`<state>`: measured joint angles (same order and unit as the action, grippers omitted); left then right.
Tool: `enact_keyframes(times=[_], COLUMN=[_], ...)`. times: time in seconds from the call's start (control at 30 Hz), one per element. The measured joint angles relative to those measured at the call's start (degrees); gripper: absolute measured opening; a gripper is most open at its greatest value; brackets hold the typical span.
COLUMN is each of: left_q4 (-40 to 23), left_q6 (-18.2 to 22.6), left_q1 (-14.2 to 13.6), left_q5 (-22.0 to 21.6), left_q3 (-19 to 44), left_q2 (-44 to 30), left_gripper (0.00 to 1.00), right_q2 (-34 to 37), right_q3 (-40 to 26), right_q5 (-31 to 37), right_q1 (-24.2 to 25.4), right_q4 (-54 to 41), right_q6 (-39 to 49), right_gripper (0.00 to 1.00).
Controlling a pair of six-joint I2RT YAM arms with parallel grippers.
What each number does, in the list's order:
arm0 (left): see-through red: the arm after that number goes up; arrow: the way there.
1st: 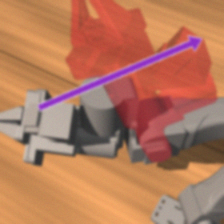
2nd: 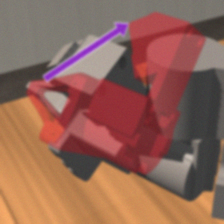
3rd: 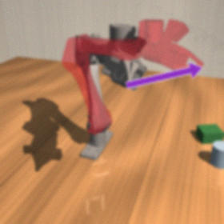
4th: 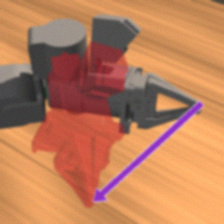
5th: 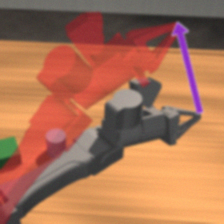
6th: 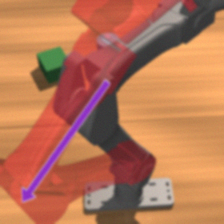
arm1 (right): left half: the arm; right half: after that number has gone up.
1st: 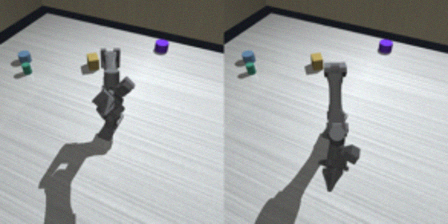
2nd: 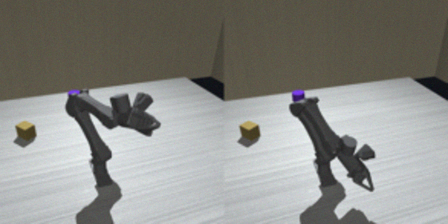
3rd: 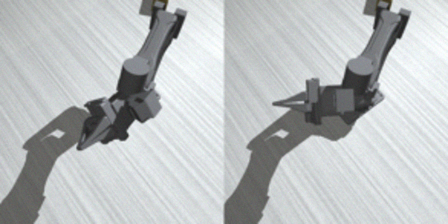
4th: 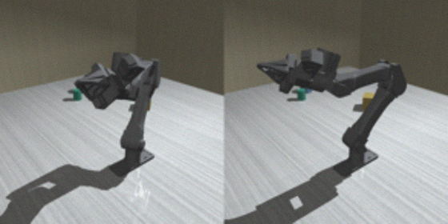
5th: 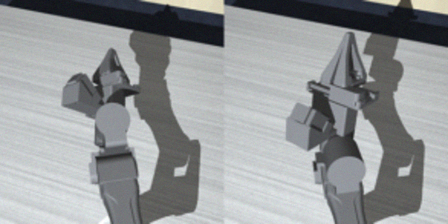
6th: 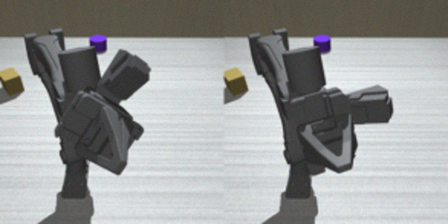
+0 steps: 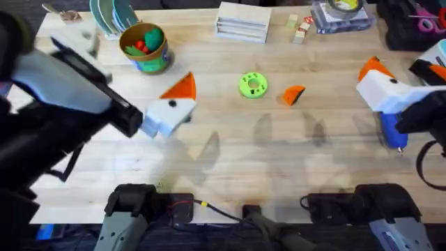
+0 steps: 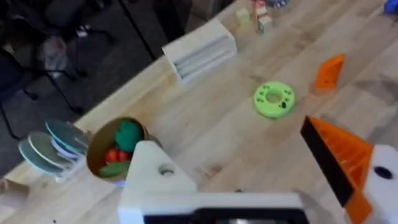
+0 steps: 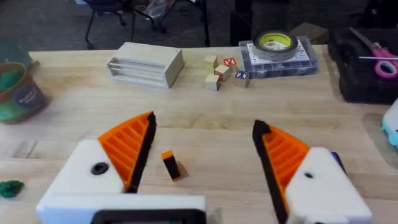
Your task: Pick up the gripper from the table and insert it into the empty holder that is missing its gripper. Then pick up a screw, insert it into the mounting hole, and use the screwdriver to tighten it. Finally, clean up the table by picking up the vegetable and placing it into the bucket.
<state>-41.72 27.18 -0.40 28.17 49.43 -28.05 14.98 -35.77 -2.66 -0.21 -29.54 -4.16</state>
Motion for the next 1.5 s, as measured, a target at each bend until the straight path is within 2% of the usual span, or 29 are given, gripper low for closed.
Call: enact_keyframes(times=[0.17,0.27,0.47,0.6,0.67,0.77,0.93,1.03,1.17,1.33,1.43,1.5], left_q4=[9.1,15.5,30.1,37.2,40.1,43.5,45.2,49.5,47.8,42.9,39.0,38.9], left_q6=[0.0,0.0,0.0,0.0,-0.6,-3.7,-12.1,-17.9,-24.4,-27.7,-28.5,-28.8], left_q1=[0.0,-0.4,-3.5,-5.0,-5.5,-5.6,-5.6,-5.6,-5.6,-5.8,-6.1,-6.2], left_q5=[1.0,1.2,2.0,2.3,2.3,2.3,2.1,1.5,0.6,0.1,0.1,0.0], left_q3=[-3.5,-9.0,-22.2,-30.1,-33.7,-38.5,-44.1,-47.5,-49.1,-49.1,-49.1,-49.1], left_q2=[0.3,1.9,9.4,14.8,17.3,20.7,26.3,27.9,27.8,27.8,27.8,27.8], left_gripper=[0.993,0.993,0.994,0.993,0.993,0.993,0.993,0.993,0.993,0.993,0.993,0.993], right_q2=[0.0,0.0,0.0,0.0,0.0,0.0,0.0,0.0,0.0,0.0,0.0,0.0], right_q3=[0.0,0.0,0.0,0.0,0.0,0.0,0.0,0.0,0.0,0.0,0.0,0.0], right_q5=[0.0,0.0,0.0,0.0,0.0,0.0,0.0,0.0,0.0,0.0,0.0,0.0], right_q1=[0.0,0.0,0.0,0.0,0.0,0.0,0.0,0.0,0.0,0.0,0.0,0.0], right_q4=[0.0,0.0,0.0,0.0,0.0,0.0,0.0,0.0,0.0,0.0,0.0,0.0], right_q6=[0.0,-0.1,-0.1,-0.1,-0.1,-0.1,-0.1,-0.1,-0.1,-0.1,-0.1,-0.1], right_gripper=[0.992,0.991,0.992,0.992,0.993,0.992,0.992,0.992,0.992,0.992,0.993,0.992])
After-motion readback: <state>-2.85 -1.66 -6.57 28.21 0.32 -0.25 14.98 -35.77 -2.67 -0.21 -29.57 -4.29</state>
